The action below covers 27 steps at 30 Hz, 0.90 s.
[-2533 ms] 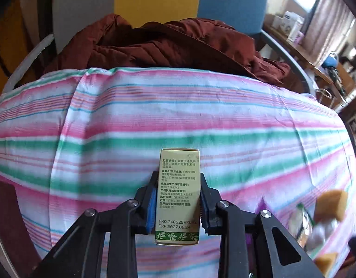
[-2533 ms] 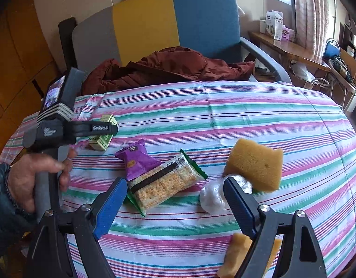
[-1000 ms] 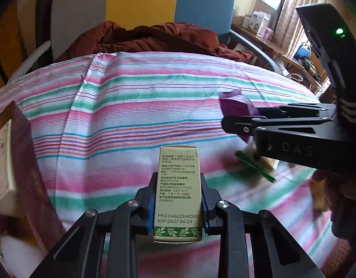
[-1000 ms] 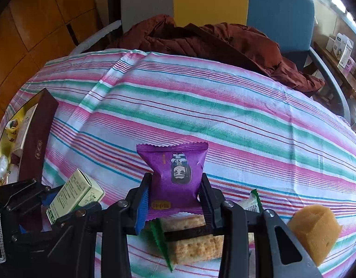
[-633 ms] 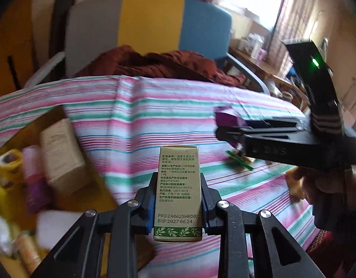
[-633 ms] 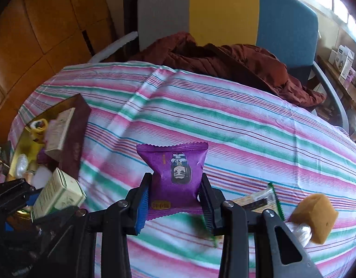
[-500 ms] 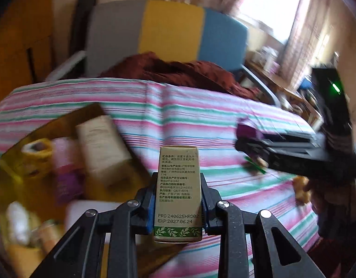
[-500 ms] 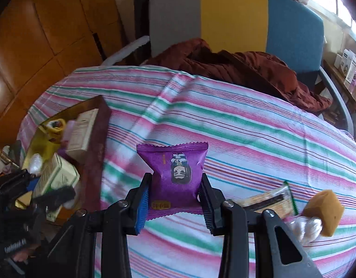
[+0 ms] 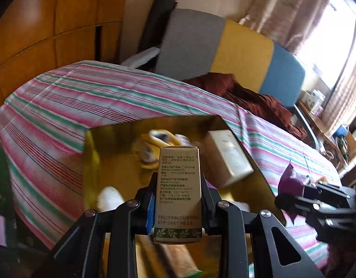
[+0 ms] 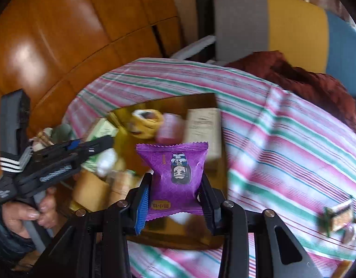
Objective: Organize objects
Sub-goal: 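Carry the small box and purple packet to the tray and release them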
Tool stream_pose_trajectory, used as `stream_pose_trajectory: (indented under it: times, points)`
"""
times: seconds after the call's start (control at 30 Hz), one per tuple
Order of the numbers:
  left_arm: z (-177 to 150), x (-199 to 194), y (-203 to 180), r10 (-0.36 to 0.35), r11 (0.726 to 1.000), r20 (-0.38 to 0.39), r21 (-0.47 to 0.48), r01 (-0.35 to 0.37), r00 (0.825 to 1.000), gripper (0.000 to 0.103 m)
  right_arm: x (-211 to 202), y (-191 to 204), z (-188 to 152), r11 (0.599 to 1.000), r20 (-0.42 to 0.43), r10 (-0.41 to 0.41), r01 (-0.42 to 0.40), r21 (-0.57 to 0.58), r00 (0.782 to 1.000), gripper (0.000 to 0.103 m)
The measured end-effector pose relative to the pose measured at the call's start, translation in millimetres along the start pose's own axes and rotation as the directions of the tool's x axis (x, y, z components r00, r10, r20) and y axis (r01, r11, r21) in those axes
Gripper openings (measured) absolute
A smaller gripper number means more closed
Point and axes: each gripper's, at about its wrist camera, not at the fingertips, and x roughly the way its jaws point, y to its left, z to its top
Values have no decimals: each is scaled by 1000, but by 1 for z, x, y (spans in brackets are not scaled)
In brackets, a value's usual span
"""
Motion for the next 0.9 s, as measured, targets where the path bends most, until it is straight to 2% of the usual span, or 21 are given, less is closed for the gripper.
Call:
stream_pose_trajectory:
  times: [0.03, 0.1, 0.13, 0.17, 0.2, 0.3, 0.4, 0.5, 0.7, 0.83, 0.9]
  points:
    - [4, 1, 4, 11, 1000, 7, -3, -11, 1000, 31, 4, 6, 4, 1000, 3, 20, -20, 7, 1000, 41]
    - [11, 4, 15, 33, 999, 12, -19, -33, 999, 40, 13, 18, 13, 997, 9, 72, -72, 24, 997, 42]
    - [14, 4, 20, 38, 999, 17, -33, -37, 999, 43, 18, 24, 16, 996, 11, 83, -83, 32, 997, 51]
    - [16, 4, 25, 44, 998, 22, -43, -43, 999, 50, 19, 27, 17, 996, 12, 82, -82, 36, 997, 60]
    - [16, 2, 29, 50, 997, 28, -54, -48, 998, 54, 22, 32, 17, 996, 11, 75, -75, 37, 997, 64]
    - [11, -2, 40, 48, 996, 37, -74, -45, 998, 56, 24, 39, 10, 998, -6, 62, -62, 26, 998, 66]
    - [1, -7, 47, 59, 995, 40, -88, -55, 997, 58, 25, 43, 0, 1000, -29, -1, 1, -1, 1000, 72]
    - [-13, -12, 48, 70, 993, 40, -94, -66, 997, 61, 21, 46, -13, 997, -16, -62, 62, -36, 998, 77]
    - [-38, -22, 32, 92, 996, 41, -25, -91, 995, 64, 11, 51, -36, 982, 49, -170, 174, -76, 984, 81]
    - [-45, -27, 21, 98, 995, 45, 8, -98, 994, 66, -4, 51, -47, 963, 128, -246, 257, -80, 961, 81]
    - [-47, -30, 15, 102, 994, 54, 25, -103, 993, 67, -14, 52, -51, 947, 186, -289, 309, -86, 939, 81]
